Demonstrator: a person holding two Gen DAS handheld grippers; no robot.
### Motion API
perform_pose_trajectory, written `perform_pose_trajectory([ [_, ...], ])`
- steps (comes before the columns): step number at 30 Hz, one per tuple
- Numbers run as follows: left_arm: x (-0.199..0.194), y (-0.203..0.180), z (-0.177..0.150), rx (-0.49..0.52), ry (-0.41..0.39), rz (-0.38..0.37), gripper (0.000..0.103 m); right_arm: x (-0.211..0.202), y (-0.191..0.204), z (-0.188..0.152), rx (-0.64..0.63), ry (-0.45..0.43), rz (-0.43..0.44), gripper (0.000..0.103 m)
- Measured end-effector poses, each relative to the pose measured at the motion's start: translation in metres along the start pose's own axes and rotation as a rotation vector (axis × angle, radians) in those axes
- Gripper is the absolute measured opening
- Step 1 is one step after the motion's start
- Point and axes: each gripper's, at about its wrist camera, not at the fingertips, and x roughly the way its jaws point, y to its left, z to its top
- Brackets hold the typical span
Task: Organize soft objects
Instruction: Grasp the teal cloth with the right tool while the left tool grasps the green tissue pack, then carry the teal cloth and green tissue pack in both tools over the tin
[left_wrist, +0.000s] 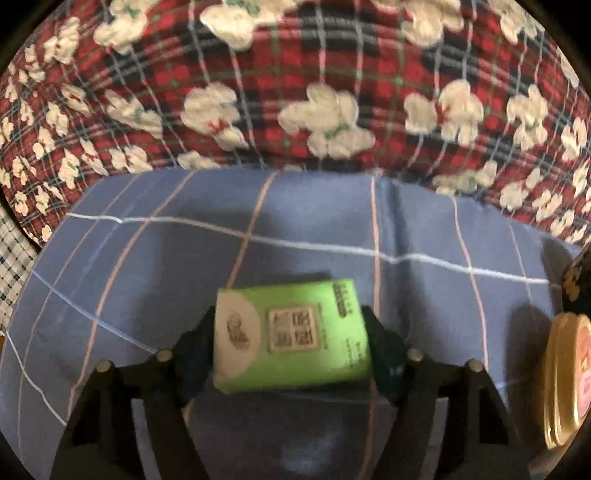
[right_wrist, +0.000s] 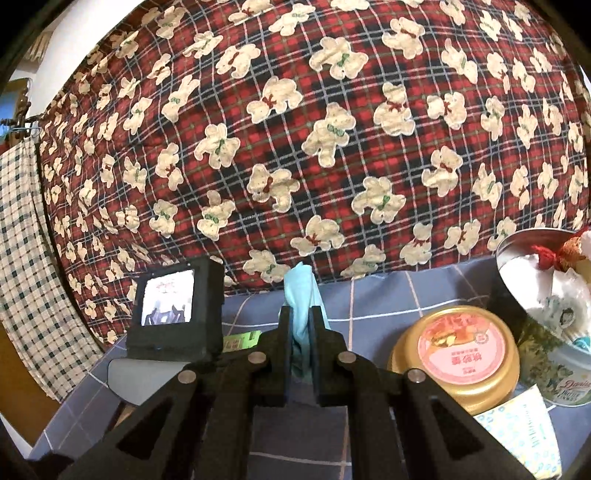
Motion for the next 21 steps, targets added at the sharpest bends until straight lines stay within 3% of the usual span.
perform_pose_trajectory([
  [8,-0.009,0.009,-0.007,-0.023,-0.023,-0.04,0.069,-0.003,0.003,0.0,-0.021,-0.016,-0.011,0.009],
  [14,-0.049,0.015,-0.024,-0.034,-0.172,0.036,0.069,-0.007,0.005,0.0,-0.04,-0.038,-0.021,0.009],
  [21,-0.083,0.017,-0.052,-0.061,-0.246,0.037,0.069,-0.012,0.008,-0.002,-0.071,-0.061,-0.03,0.01],
])
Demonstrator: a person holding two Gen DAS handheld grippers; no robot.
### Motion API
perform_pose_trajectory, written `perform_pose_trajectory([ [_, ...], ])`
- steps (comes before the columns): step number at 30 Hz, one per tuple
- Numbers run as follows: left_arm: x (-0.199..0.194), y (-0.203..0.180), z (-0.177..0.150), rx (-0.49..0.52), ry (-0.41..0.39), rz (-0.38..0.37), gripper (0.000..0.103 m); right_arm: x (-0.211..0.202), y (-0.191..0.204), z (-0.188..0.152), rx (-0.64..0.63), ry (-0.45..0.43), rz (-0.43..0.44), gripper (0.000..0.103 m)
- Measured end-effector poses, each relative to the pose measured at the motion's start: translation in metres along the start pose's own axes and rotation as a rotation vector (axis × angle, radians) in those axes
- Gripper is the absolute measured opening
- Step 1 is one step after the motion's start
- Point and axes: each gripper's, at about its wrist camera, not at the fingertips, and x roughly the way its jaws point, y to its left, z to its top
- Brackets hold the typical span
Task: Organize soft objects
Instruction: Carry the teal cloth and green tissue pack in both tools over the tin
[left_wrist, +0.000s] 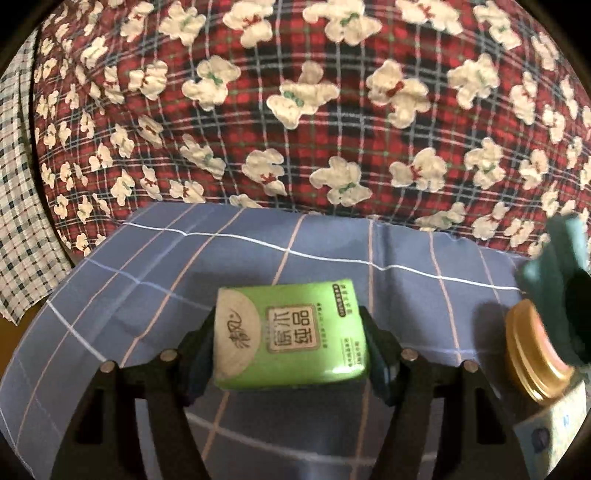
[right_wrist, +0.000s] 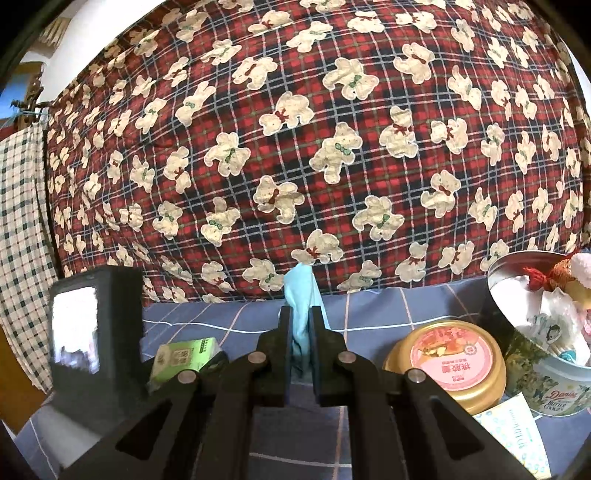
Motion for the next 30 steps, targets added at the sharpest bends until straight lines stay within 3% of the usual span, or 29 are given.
perform_pose_trajectory([
  [5,-0.025,0.006,-0.013,-0.018,-0.037,0.008,0.069,-0.005,0.004,-0.004,-0.029,-0.003,-0.004,0.01],
  [14,-0.046,0.014,-0.031,-0.062,-0.036,-0.014,0.069,-0.029,0.008,-0.016,-0.083,-0.006,-0.003,0.01],
  [30,-0.098,0.01,-0.06,-0.075,-0.135,-0.031,0.069,-0.066,-0.005,-0.024,-0.109,-0.022,-0.012,0.01],
])
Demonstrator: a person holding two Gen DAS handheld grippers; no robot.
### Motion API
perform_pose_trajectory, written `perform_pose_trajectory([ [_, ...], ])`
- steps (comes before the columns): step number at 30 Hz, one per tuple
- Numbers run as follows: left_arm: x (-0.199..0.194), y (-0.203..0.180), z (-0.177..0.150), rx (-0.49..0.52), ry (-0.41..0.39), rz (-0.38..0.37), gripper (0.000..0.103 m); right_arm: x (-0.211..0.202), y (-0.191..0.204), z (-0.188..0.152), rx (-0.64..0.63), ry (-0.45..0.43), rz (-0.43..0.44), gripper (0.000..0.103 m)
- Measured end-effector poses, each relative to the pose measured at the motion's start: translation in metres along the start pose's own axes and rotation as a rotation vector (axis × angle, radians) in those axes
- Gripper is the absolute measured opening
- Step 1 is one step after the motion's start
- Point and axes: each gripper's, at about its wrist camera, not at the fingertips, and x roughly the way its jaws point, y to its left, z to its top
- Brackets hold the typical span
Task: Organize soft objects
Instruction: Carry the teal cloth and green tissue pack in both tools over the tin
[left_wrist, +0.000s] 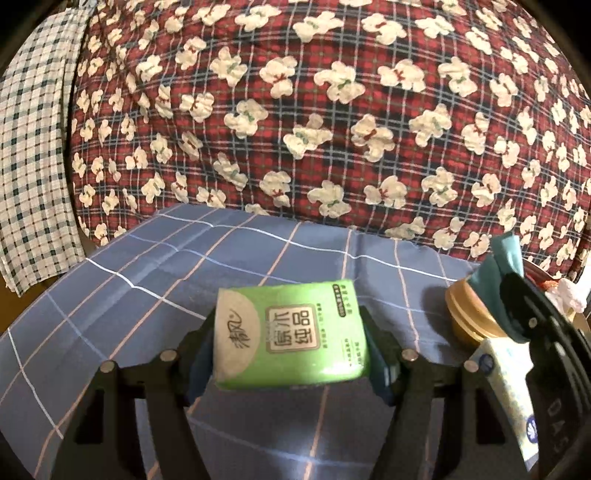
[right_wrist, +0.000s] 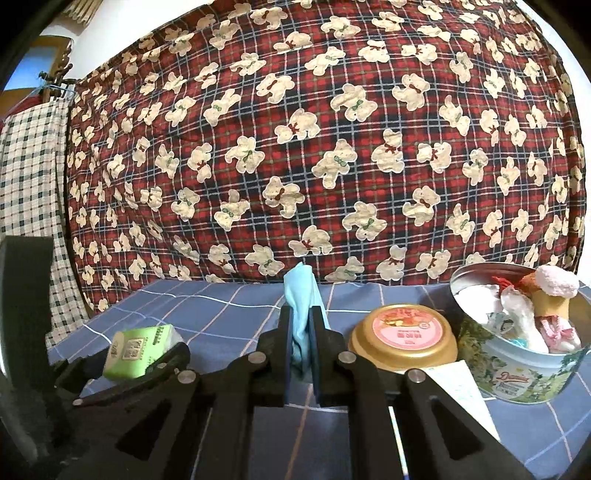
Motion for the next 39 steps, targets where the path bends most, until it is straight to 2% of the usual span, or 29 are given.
perform_pose_trajectory([
  [17,-0.03,-0.016,-0.012,0.015,-0.037,-0.015,0.069,-0.036,-0.019,-0.005,-0.036,-0.042,-0.008,0.01],
  [39,-0.06,-0.072,-0.02,0.074,-0.087,-0.093,0.069,-0.061,-0.076,-0.003,-0.004,-0.083,-0.088,0.01],
])
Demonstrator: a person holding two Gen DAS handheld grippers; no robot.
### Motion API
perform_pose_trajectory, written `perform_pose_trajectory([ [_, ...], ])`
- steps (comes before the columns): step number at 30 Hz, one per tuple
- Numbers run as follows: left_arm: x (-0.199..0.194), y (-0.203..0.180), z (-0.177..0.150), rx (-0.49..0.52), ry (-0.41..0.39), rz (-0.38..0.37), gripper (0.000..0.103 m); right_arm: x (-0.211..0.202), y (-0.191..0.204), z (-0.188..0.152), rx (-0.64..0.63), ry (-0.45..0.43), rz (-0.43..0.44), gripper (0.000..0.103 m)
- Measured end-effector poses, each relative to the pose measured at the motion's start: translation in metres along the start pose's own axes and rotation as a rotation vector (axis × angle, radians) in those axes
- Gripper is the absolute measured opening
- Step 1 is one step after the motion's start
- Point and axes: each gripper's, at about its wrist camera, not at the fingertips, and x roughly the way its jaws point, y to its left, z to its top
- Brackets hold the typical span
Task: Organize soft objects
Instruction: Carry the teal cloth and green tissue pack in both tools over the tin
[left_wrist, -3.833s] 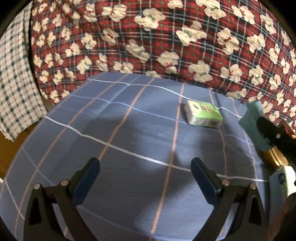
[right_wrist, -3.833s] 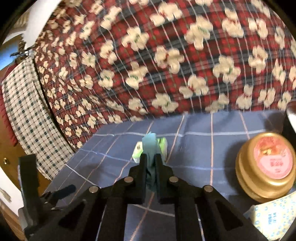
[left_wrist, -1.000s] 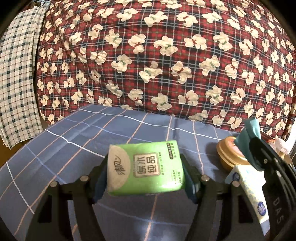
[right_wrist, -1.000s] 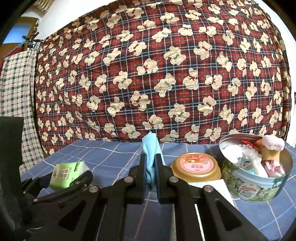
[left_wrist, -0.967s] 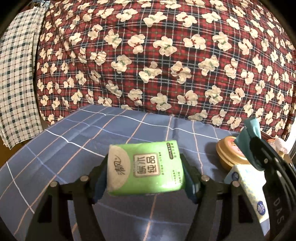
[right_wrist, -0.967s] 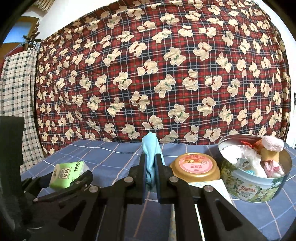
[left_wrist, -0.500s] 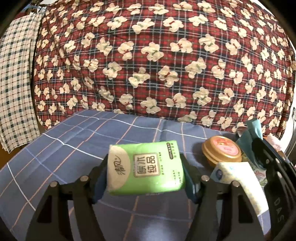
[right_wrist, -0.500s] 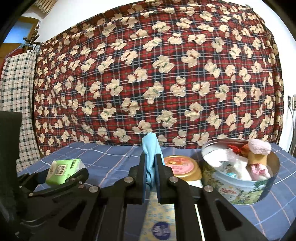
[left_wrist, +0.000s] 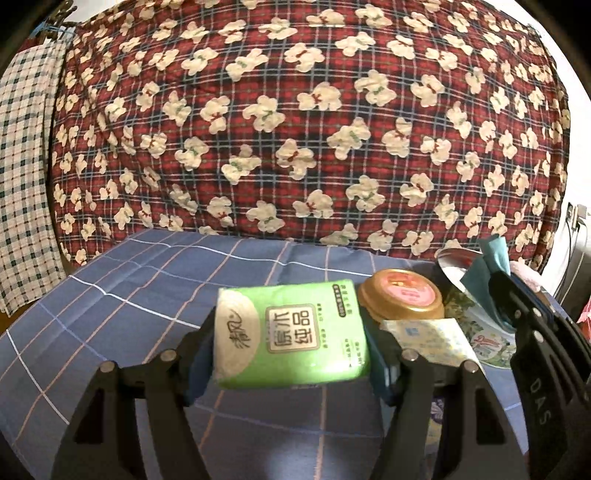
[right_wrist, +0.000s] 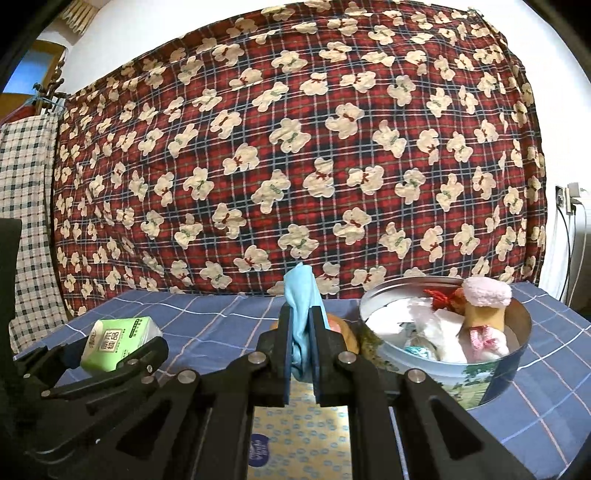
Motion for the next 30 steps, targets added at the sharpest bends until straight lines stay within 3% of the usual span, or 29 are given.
perform_pose_trajectory([
  [30,-0.009,-0.057,-0.005,0.068,-0.018,-0.078,0.069,-0.017,-0.055,-0.004,0.005,-0.016,-0.084,0.01],
])
